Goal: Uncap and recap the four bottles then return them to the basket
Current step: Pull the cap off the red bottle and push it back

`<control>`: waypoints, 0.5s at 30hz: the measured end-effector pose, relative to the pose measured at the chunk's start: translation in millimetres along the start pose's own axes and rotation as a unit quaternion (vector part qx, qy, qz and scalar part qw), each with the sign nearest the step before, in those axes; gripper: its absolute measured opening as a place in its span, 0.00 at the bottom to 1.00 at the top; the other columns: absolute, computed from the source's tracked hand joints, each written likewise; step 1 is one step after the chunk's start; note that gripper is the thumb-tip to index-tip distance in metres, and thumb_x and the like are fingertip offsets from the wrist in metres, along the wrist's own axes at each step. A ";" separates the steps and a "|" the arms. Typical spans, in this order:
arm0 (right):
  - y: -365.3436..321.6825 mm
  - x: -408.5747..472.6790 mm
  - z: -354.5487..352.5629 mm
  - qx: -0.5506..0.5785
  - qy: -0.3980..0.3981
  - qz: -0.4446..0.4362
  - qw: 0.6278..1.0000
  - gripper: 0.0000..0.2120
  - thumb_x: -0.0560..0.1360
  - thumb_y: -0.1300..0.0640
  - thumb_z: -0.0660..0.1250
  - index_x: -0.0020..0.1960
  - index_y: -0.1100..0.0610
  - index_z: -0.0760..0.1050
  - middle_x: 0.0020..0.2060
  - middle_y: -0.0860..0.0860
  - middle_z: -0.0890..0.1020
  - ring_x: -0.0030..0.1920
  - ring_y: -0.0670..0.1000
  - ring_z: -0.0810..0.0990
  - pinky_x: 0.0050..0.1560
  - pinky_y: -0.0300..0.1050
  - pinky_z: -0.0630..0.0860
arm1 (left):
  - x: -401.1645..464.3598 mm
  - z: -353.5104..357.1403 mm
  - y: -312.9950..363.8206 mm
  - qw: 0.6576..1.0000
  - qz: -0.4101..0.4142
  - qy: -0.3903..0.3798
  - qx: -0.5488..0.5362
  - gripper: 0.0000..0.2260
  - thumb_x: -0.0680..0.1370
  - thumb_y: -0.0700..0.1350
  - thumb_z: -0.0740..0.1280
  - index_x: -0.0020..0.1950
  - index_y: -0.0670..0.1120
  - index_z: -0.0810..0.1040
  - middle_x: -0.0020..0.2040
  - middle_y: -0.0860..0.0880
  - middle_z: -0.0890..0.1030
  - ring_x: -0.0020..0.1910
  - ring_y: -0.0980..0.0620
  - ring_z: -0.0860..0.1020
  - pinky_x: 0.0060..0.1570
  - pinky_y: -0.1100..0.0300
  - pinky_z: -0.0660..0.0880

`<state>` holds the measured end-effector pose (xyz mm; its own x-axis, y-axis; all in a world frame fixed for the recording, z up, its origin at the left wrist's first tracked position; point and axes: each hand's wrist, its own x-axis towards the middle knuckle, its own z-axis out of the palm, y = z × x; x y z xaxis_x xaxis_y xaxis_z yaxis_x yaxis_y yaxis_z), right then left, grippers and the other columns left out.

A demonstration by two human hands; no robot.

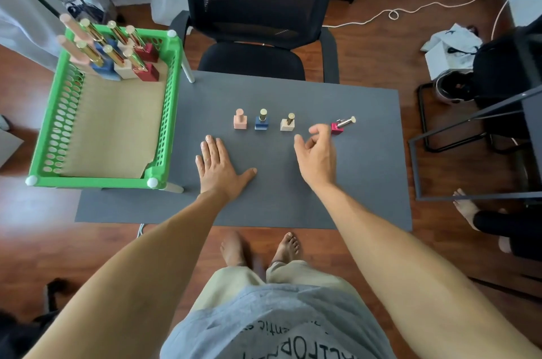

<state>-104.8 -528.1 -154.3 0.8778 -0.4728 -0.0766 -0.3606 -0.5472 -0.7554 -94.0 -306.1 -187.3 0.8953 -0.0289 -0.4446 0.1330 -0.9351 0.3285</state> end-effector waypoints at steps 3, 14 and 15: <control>22.2 -15.7 1.4 0.047 0.053 0.062 0.996 0.20 0.79 0.53 0.71 0.64 0.59 0.67 0.41 0.53 0.75 0.40 0.58 0.77 0.44 0.52 0.74 | 0.7 0.0 -1.4 1.000 -0.001 0.002 0.002 0.54 0.72 0.73 0.61 0.81 0.41 0.38 0.81 0.43 0.37 0.80 0.45 0.35 0.77 0.45 0.38; 35.1 43.7 -8.7 0.103 0.093 0.247 0.959 0.27 0.71 0.45 0.75 0.63 0.53 0.69 0.49 0.52 0.84 0.47 0.63 0.85 0.52 0.60 0.82 | 0.9 3.2 -5.6 1.000 0.008 0.015 0.009 0.54 0.72 0.74 0.60 0.81 0.42 0.38 0.82 0.44 0.37 0.80 0.46 0.36 0.78 0.46 0.39; 33.8 47.5 -7.7 0.104 0.099 0.254 0.957 0.25 0.70 0.44 0.74 0.60 0.53 0.69 0.50 0.52 0.84 0.47 0.63 0.85 0.51 0.59 0.82 | 0.8 3.1 -6.3 1.000 0.008 0.015 0.010 0.54 0.72 0.74 0.60 0.81 0.42 0.38 0.82 0.44 0.37 0.80 0.46 0.36 0.78 0.46 0.39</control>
<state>-77.7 -574.5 -178.4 0.5221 -0.7740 -0.3582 -0.6353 -0.0726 -0.7689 -95.5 -301.4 -192.3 0.9096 -0.0336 -0.4142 0.1104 -0.9413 0.3189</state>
